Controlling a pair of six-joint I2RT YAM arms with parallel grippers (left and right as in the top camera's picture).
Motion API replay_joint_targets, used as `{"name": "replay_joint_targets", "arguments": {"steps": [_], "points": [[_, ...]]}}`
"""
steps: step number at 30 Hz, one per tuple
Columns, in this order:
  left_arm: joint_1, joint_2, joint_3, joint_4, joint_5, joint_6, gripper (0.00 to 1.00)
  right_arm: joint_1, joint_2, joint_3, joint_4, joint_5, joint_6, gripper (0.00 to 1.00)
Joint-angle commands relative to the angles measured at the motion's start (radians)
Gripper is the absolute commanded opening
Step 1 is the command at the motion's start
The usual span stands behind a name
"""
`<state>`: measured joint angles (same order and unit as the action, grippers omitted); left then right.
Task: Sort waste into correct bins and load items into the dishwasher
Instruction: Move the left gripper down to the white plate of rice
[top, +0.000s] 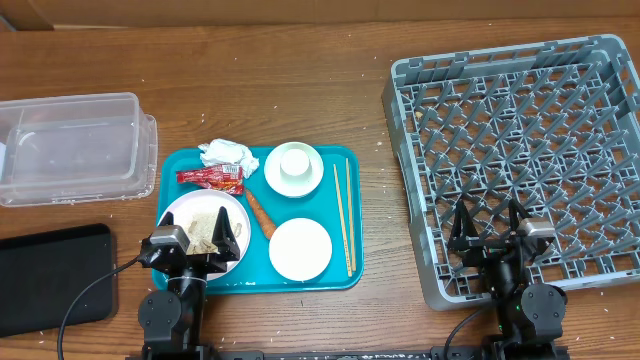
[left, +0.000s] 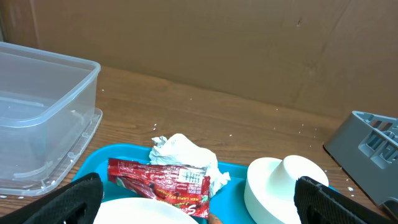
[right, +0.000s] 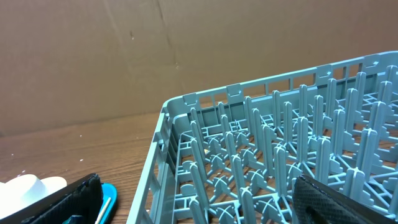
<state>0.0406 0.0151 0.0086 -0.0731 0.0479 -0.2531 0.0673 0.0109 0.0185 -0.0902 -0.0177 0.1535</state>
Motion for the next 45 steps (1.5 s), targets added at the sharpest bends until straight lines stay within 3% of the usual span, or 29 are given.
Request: {"name": "replay_joint_targets", "arguments": {"steps": [1, 34, 36, 41, 45], "points": [[0.000, -0.011, -0.004, -0.002, -0.006, 0.022, 1.00, 0.005, -0.008, -0.010, 0.006, 0.009, 0.003, 1.00], [0.000, -0.011, -0.004, -0.001, -0.003, 0.016, 1.00, 0.005, -0.008, -0.010, 0.006, 0.010, 0.003, 1.00], [-0.002, -0.011, -0.004, 0.003, 0.042, -0.056, 1.00, 0.005, -0.008, -0.010, 0.006, 0.010, 0.003, 1.00], [-0.002, -0.011, -0.003, 0.022, 0.200, -0.474, 1.00, 0.005, -0.008, -0.010, 0.006, 0.009, 0.003, 1.00], [-0.002, -0.011, -0.003, 0.095, 0.245, -0.586, 1.00, 0.005, -0.008, -0.010, 0.006, 0.010, 0.003, 1.00]]}}
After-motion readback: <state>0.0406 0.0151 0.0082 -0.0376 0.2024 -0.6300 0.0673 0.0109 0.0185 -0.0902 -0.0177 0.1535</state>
